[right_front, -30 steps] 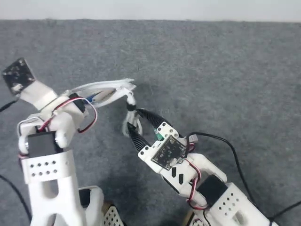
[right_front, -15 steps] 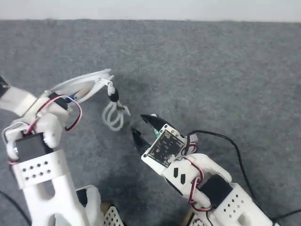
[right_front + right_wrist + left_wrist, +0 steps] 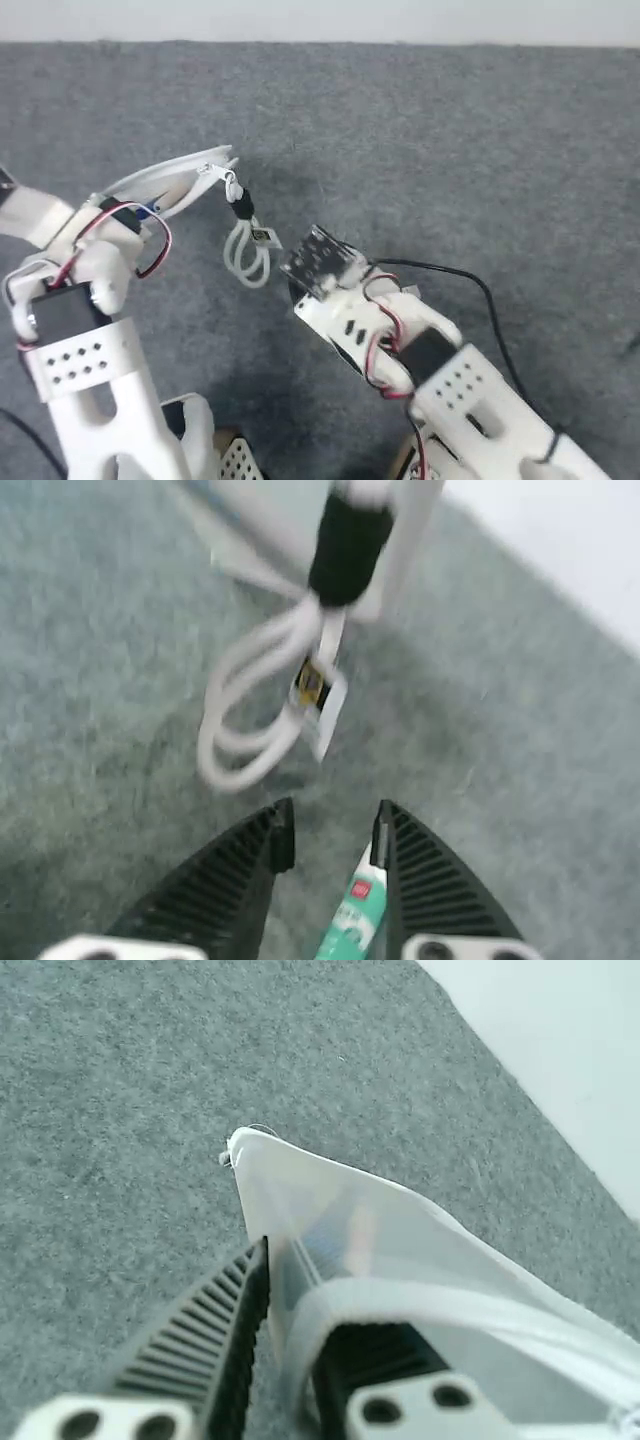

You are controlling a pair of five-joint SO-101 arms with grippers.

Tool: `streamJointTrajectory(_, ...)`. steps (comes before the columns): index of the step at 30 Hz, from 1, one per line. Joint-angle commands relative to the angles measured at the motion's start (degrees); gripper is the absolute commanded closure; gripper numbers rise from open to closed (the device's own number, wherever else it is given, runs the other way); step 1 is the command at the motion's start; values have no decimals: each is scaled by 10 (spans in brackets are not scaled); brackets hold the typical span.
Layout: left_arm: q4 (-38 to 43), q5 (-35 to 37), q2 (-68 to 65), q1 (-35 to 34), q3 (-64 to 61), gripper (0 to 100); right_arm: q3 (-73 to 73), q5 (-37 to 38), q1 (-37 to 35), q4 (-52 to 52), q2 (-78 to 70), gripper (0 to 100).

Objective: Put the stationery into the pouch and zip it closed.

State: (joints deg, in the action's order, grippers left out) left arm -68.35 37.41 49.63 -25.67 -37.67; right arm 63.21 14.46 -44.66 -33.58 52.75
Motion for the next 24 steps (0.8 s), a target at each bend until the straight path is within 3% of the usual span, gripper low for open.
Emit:
streamJointTrajectory(1, 25, 11, 26, -3, 22, 989, -59, -47, 7, -1, -57, 868)
streamJointTrajectory(7, 25, 11, 26, -4, 22, 989, -80, -50, 7, -9, -113, 868)
streamJointTrajectory(10, 25, 11, 26, -4, 22, 989, -122, -55, 7, -71, -143, 868)
streamJointTrajectory(16, 25, 11, 29, -18, 22, 989, -229, -134, 7, -194, -211, 866)
streamJointTrajectory(24, 25, 11, 30, -27, 22, 989, -269, -137, 7, -203, -290, 868)
